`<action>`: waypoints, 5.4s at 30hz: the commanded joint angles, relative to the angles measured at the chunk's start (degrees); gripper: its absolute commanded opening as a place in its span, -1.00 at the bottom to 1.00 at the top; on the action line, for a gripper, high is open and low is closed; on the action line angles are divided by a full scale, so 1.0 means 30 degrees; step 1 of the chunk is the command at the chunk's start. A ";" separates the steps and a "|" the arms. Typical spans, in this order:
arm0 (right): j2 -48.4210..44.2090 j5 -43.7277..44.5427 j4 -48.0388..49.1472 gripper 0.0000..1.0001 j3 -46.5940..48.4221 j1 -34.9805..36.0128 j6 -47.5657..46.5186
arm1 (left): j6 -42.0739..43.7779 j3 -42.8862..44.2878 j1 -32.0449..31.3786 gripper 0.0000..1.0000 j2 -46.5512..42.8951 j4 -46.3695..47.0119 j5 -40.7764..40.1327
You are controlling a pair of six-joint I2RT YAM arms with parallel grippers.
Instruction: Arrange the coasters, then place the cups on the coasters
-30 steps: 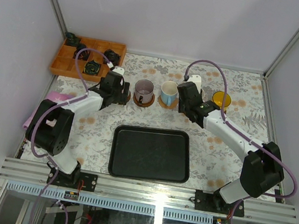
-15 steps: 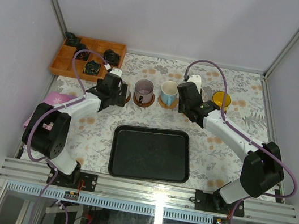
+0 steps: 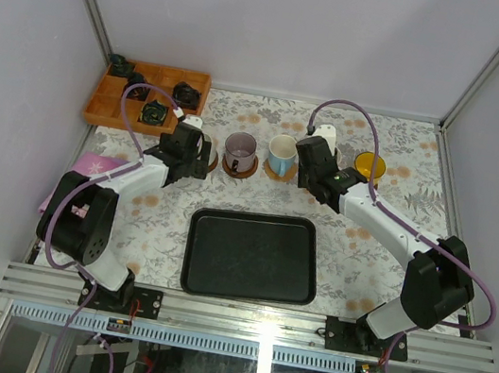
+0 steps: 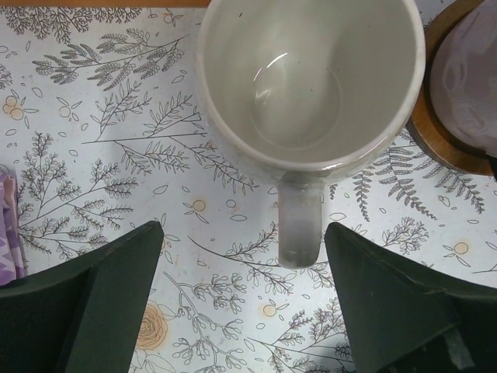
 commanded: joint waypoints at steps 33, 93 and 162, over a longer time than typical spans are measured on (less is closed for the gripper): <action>0.3963 -0.4636 0.0635 -0.77 -0.0748 -0.0011 0.0257 | -0.4023 0.2553 -0.0547 0.97 -0.4903 -0.4593 -0.3026; 0.2233 -0.5807 -0.2895 -0.86 -0.2452 0.0017 0.0651 | -0.3465 0.3319 -0.0402 1.00 -0.3016 -0.4081 -0.2940; -0.2466 -0.2473 -0.6039 -0.78 -0.3112 -0.0004 0.2696 | -0.8698 -0.5860 -0.4491 -0.47 -0.4075 -0.3011 0.3567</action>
